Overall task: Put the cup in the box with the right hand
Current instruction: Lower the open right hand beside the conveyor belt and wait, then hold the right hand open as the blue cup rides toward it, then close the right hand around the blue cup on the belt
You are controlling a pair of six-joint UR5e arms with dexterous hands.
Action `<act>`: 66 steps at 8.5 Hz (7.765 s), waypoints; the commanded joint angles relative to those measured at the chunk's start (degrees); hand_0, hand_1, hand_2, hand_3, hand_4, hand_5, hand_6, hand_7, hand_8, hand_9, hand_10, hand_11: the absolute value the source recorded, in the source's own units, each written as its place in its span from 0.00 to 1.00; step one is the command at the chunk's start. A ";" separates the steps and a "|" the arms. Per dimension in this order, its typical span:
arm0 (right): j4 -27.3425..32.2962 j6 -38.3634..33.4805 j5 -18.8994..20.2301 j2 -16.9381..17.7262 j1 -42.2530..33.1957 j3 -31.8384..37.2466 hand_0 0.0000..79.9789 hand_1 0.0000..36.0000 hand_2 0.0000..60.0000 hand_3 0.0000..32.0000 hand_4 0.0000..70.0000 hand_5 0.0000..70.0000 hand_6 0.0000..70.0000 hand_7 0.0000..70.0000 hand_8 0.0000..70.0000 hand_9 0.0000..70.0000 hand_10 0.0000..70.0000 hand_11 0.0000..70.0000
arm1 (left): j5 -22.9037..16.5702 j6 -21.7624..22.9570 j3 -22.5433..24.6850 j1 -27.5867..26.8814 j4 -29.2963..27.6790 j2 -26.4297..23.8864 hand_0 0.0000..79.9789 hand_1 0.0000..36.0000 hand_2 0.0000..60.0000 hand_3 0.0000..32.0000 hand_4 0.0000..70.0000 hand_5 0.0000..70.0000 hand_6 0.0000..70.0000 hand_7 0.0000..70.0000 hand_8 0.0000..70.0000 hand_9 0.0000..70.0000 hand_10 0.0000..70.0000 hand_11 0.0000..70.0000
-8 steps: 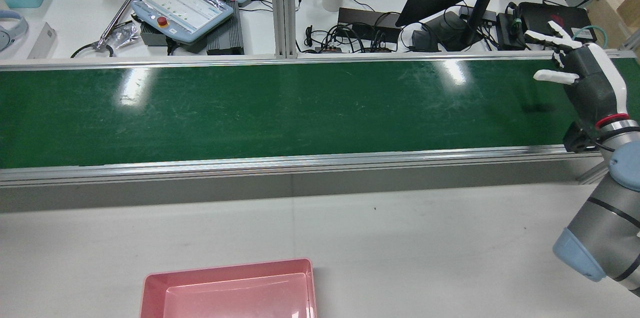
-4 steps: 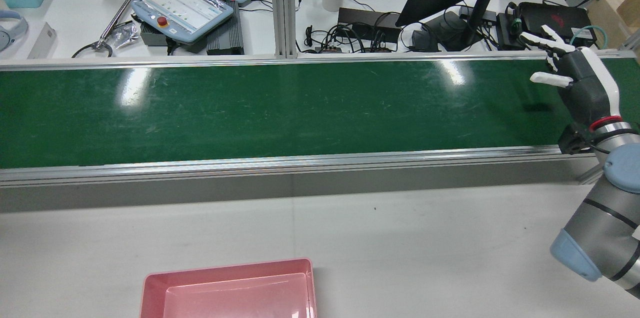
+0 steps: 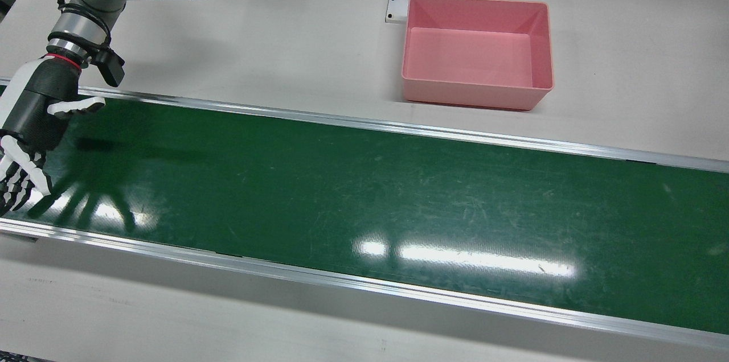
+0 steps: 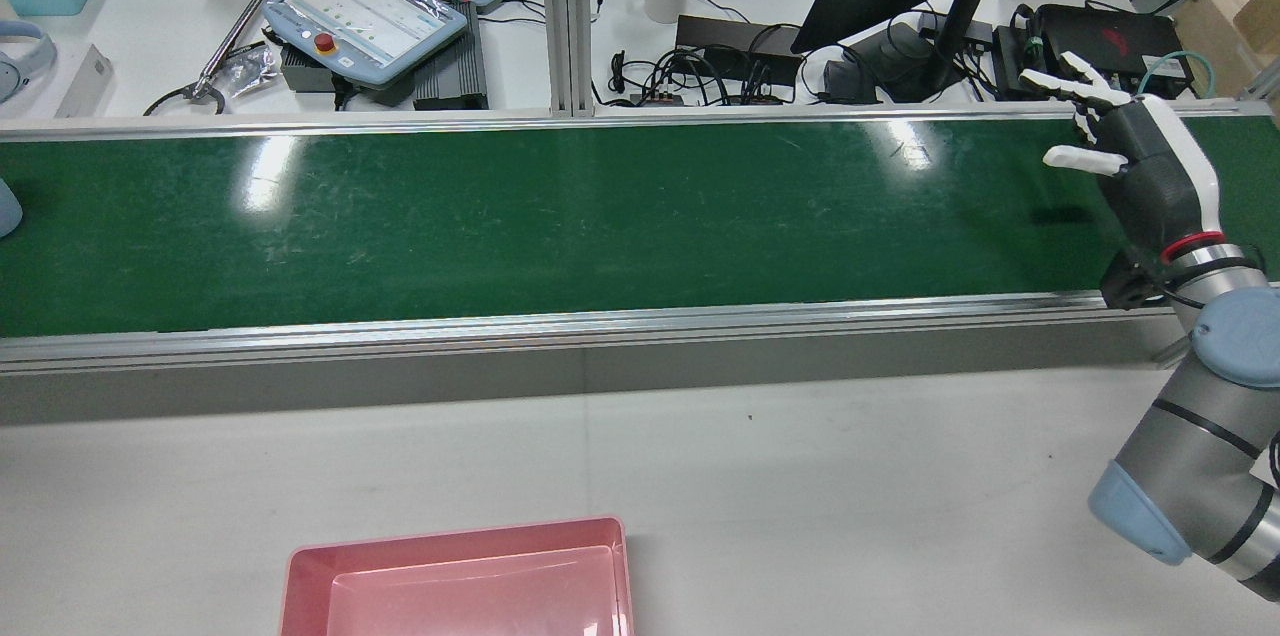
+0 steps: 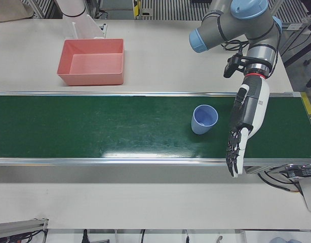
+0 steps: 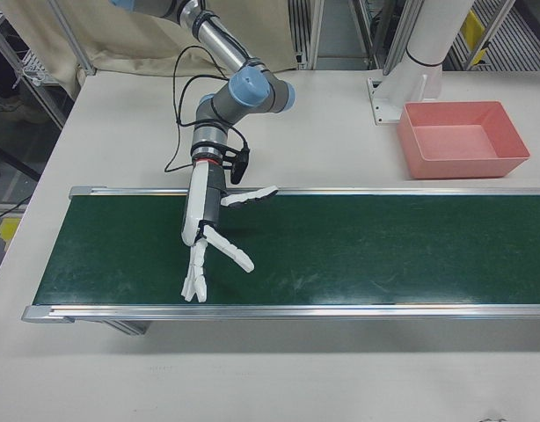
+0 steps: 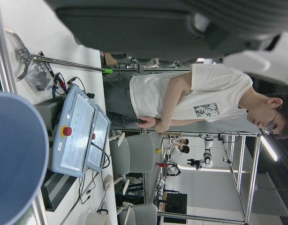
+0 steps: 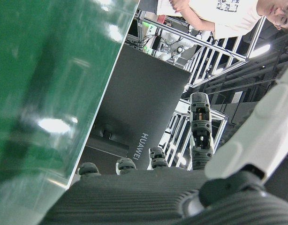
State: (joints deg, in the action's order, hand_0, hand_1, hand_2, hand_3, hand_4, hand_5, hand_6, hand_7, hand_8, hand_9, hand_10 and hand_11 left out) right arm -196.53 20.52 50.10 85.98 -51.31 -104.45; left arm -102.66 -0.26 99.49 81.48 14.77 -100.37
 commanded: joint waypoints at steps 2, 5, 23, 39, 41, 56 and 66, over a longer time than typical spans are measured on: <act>0.00 0.23 0.00 0.33 1.39 -0.14 0.48 0.00 0.00 0.58 0.32 0.00 0.00 0.17 0.02 0.02 0.02 0.02 | 0.00 0.00 0.00 0.00 0.00 0.00 0.00 0.00 0.00 0.00 0.00 0.00 0.00 0.00 0.00 0.00 0.00 0.00; -0.09 0.14 0.00 0.06 1.39 -0.50 0.48 0.00 0.00 0.60 0.29 0.00 0.00 0.17 0.02 0.02 0.02 0.02 | 0.00 0.00 0.00 0.00 0.00 0.00 0.00 0.00 0.00 0.00 0.00 0.00 0.00 0.00 0.00 0.00 0.00 0.00; 0.00 2.07 0.00 -4.24 2.09 2.93 0.48 0.00 0.00 0.48 0.53 0.00 0.01 0.23 0.02 0.04 0.01 0.01 | 0.00 0.00 0.00 0.00 0.00 0.00 0.00 0.00 0.00 0.00 0.00 0.00 0.00 0.00 0.00 0.00 0.00 0.00; -0.35 1.63 0.09 -3.98 1.12 2.32 0.49 0.00 0.00 0.61 0.44 0.00 0.00 0.20 0.01 0.02 0.00 0.00 | 0.00 0.00 0.00 0.00 0.09 0.00 0.00 0.00 0.00 0.00 0.00 0.00 0.00 0.00 0.00 0.00 0.00 0.00; -0.35 1.63 0.18 -3.89 1.30 2.23 0.51 0.00 0.00 0.63 0.42 0.00 0.00 0.20 0.01 0.02 0.00 0.00 | 0.00 0.00 0.00 0.00 0.09 0.00 0.00 0.00 0.00 0.00 0.00 0.00 0.00 0.00 0.00 0.00 0.00 0.00; -0.88 2.60 0.26 -1.44 5.33 -0.59 0.58 0.04 0.00 0.71 0.36 0.02 0.00 0.20 0.01 0.03 0.00 0.00 | 0.09 0.00 0.00 0.00 0.09 0.00 0.00 0.00 0.00 0.00 0.00 0.00 0.00 0.00 0.00 0.00 0.00 0.00; -0.79 3.48 0.26 -1.61 3.76 0.29 0.58 0.00 0.00 0.59 0.46 0.02 0.01 0.22 0.01 0.03 0.00 0.00 | 0.00 0.00 0.00 0.00 0.09 0.00 0.00 0.00 0.00 0.00 0.00 0.00 0.00 0.00 0.00 0.00 0.00 0.00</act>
State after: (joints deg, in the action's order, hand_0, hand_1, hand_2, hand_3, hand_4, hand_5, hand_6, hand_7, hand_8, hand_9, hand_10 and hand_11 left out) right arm -197.33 23.92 50.37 84.40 -47.25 -104.22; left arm -102.65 -0.26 99.49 81.47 14.81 -100.37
